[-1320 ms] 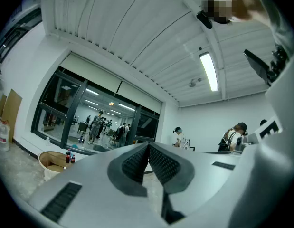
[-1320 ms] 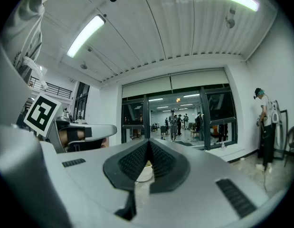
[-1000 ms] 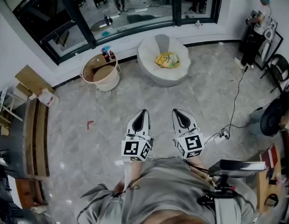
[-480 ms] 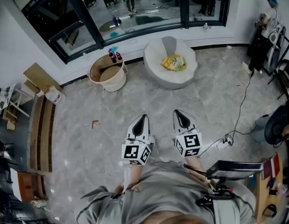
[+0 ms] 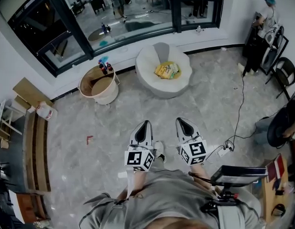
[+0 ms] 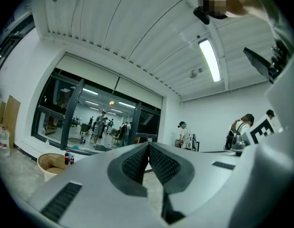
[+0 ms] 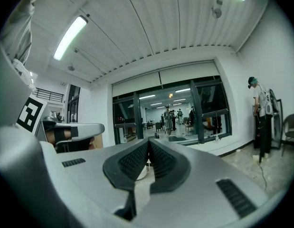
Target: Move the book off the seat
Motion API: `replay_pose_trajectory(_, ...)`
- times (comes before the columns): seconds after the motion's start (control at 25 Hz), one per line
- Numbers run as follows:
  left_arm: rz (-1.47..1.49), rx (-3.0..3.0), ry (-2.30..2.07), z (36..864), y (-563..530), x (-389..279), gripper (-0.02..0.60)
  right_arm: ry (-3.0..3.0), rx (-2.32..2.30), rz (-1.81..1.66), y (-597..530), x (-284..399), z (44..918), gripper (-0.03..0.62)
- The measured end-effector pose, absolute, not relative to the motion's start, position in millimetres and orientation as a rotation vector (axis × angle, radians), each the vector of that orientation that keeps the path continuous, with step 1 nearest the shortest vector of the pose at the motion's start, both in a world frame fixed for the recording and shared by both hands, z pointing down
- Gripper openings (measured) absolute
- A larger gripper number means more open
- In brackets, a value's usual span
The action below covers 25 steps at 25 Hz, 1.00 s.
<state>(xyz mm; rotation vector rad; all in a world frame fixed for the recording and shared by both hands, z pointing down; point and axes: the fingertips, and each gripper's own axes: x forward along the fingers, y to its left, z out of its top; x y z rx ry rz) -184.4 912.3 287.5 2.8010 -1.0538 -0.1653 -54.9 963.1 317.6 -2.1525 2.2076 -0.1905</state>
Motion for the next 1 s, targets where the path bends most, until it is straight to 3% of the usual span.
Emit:
replay_pose_trajectory(0.72, -0.318, 2.856, -0.725, 281, 672, -105, 0.014, 2.030, -2.405, -0.225, 771, 25, 305, 0.014)
replay_pose_trajectory(1.0, -0.277, 2.788, -0.594, 299, 630, -75, 0.012, 1.966, -2.480, -0.270, 742, 53, 309, 0.014)
